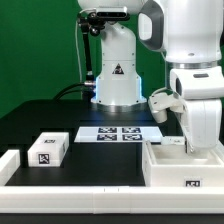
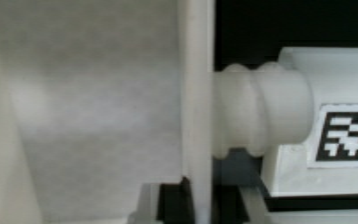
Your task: Assemble cabinet
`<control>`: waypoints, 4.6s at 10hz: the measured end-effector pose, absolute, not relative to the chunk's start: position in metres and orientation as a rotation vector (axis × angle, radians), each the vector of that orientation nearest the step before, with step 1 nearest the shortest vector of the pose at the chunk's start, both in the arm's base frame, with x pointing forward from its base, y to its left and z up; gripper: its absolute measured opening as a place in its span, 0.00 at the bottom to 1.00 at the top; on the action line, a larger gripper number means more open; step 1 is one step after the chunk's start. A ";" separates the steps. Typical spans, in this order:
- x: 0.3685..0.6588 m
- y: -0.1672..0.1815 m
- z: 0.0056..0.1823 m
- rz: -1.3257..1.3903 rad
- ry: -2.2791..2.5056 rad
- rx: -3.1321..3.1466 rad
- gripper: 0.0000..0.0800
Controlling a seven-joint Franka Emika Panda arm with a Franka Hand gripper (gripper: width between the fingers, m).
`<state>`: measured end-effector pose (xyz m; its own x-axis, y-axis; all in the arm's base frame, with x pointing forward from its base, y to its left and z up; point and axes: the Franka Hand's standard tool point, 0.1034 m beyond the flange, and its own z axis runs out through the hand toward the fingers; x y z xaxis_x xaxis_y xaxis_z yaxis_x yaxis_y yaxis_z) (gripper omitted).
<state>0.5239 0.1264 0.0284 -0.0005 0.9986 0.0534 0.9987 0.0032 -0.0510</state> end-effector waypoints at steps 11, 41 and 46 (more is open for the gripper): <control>0.524 0.125 0.028 -0.002 -2.168 -2.171 0.81; 0.445 0.183 0.017 -0.087 -2.069 -2.210 0.07; 0.445 0.173 0.030 -0.047 -2.090 -2.208 0.07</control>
Offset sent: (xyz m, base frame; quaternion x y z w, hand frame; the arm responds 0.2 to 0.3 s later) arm 0.0000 0.0000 0.0000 0.0000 0.0000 0.0000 1.0000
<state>0.4447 0.1725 0.0305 0.0568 0.9942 0.0918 0.9973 -0.0522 -0.0517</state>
